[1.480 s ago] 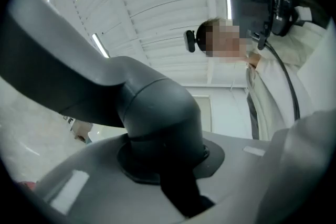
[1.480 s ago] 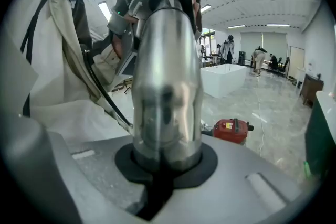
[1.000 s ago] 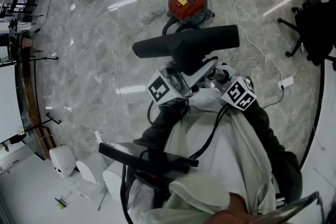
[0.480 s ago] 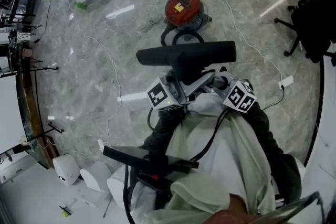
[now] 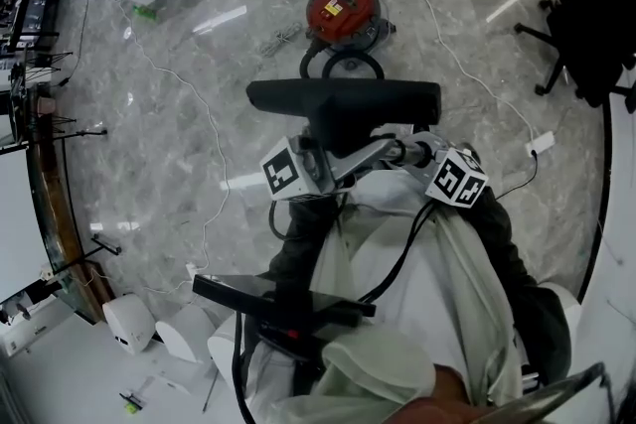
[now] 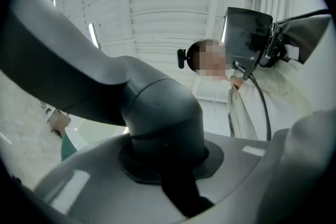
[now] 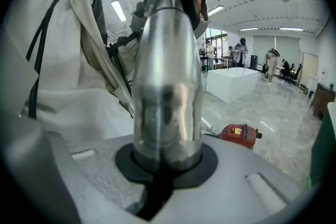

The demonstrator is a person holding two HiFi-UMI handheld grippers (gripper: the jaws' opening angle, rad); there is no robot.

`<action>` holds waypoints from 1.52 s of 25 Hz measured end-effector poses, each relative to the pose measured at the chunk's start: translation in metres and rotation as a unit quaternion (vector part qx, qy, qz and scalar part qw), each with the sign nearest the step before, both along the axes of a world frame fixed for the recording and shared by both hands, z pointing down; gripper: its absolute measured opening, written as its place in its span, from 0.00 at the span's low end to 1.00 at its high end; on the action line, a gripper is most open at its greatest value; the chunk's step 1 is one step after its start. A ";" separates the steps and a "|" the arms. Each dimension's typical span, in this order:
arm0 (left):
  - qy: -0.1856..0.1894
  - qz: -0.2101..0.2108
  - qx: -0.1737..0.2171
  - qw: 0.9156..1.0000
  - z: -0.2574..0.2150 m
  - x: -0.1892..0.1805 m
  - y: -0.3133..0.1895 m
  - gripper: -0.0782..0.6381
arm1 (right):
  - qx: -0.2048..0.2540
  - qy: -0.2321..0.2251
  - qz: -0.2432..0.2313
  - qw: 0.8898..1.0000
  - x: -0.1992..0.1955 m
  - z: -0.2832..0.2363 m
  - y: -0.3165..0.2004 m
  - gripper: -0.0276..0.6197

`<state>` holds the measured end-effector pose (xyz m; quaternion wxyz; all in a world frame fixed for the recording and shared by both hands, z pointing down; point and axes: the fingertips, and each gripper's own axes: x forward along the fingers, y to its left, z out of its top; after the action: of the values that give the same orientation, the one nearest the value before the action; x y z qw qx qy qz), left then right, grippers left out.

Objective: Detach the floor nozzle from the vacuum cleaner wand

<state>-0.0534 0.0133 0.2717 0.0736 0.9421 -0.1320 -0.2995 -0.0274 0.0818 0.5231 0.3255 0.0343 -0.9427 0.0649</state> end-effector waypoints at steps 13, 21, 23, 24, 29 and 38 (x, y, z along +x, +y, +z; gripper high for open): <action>-0.201 -0.229 -0.187 0.934 0.120 -0.066 -0.044 0.22 | 0.011 -0.007 0.089 0.996 0.039 0.006 -0.027 0.11; -0.212 -0.231 -0.271 0.910 0.164 -0.096 -0.014 0.22 | 0.024 -0.007 0.106 0.994 0.034 -0.009 -0.040 0.11; -0.200 -0.233 -0.276 0.911 0.165 -0.095 -0.016 0.22 | 0.031 -0.006 0.109 0.994 0.033 -0.009 -0.048 0.11; -0.193 -0.234 -0.277 0.912 0.164 -0.095 -0.017 0.22 | 0.034 -0.006 0.110 0.993 0.032 -0.010 -0.050 0.11; -0.147 -0.233 -0.286 0.918 0.153 -0.094 -0.020 0.22 | 0.047 -0.002 0.096 0.994 0.019 -0.011 -0.049 0.11; -0.145 -0.221 -0.281 0.923 0.148 -0.081 -0.022 0.22 | 0.035 0.001 0.089 0.995 0.015 -0.002 -0.036 0.11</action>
<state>-0.1343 -0.0090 0.4201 0.2469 0.8626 -0.4252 -0.1189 -0.0123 0.0458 0.5211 0.3176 0.1299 -0.9373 0.0604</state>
